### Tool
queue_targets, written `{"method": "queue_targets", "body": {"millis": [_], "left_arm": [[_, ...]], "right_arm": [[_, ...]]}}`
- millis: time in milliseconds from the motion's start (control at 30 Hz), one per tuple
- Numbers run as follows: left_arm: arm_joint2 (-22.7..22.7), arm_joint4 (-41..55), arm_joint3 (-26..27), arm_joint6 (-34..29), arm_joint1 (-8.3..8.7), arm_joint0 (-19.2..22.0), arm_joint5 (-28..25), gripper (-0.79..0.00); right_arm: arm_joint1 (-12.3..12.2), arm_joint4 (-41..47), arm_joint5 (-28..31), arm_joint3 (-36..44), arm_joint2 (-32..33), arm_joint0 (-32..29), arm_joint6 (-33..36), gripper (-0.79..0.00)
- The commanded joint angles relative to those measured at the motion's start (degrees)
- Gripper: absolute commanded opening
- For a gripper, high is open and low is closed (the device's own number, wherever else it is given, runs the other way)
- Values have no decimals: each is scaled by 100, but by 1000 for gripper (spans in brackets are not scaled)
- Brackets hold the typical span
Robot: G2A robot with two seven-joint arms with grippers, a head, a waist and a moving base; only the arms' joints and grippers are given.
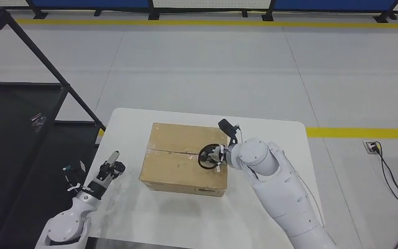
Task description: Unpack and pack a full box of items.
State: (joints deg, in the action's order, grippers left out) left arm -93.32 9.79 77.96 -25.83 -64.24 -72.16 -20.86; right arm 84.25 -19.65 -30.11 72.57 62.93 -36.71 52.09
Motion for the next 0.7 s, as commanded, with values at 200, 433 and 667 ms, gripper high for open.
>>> {"method": "queue_targets", "body": {"millis": [200, 433, 667], "left_arm": [[15, 5, -28, -3, 1, 24, 6, 0], [16, 2, -43, 18, 1, 35, -1, 0], [41, -20, -24, 20, 1, 78, 47, 0]], "right_arm": [[-127, -8, -159, 316, 375, -332, -64, -785], [-201, 90, -214, 395, 622, -488, -159, -785], [-276, 163, -179, 799, 826, -831, -344, -785]]}}
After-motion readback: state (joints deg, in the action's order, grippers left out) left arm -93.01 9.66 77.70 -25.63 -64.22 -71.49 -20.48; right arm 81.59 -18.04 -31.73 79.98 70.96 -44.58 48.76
